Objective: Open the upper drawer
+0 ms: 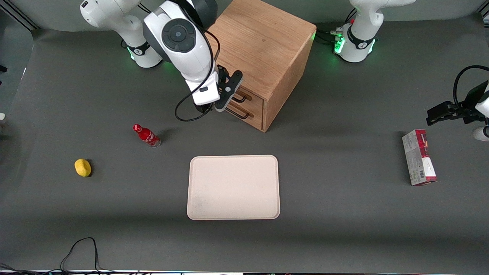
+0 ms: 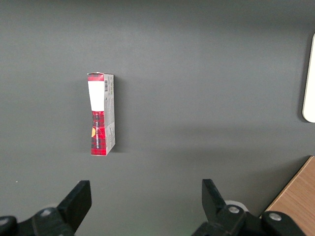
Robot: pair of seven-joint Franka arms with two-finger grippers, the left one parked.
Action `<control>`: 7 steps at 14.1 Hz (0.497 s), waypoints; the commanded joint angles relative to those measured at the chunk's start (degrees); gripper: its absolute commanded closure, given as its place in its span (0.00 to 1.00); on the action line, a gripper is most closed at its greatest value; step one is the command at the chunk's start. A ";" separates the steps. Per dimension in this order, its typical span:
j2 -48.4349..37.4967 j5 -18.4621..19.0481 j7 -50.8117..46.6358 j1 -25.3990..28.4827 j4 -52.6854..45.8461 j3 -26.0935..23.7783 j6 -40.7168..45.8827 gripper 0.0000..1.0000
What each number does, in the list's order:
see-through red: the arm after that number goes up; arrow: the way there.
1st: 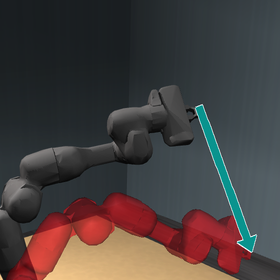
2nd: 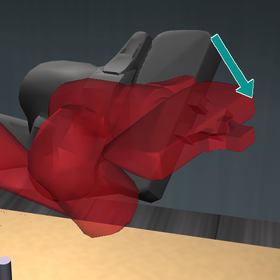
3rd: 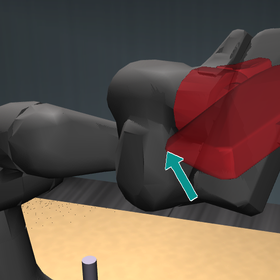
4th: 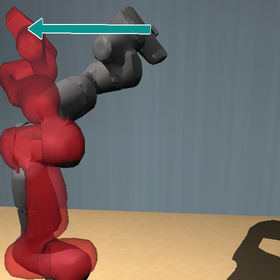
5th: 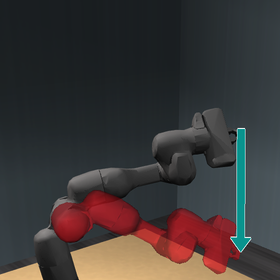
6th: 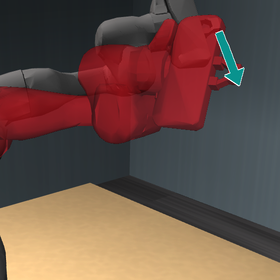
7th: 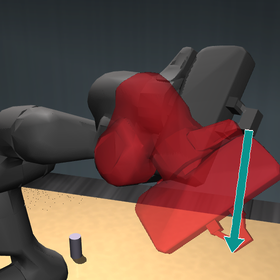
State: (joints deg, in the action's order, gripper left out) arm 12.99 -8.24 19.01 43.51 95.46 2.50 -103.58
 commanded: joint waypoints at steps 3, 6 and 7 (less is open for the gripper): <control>-2.71 -0.37 1.21 1.49 7.53 0.67 -6.62 0.00; -2.53 -0.37 1.29 1.49 8.07 0.75 -7.68 0.00; -2.45 -0.37 1.38 1.49 8.07 0.84 -7.77 0.00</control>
State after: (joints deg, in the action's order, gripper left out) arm 12.19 -8.23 19.05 44.52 101.36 2.81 -110.13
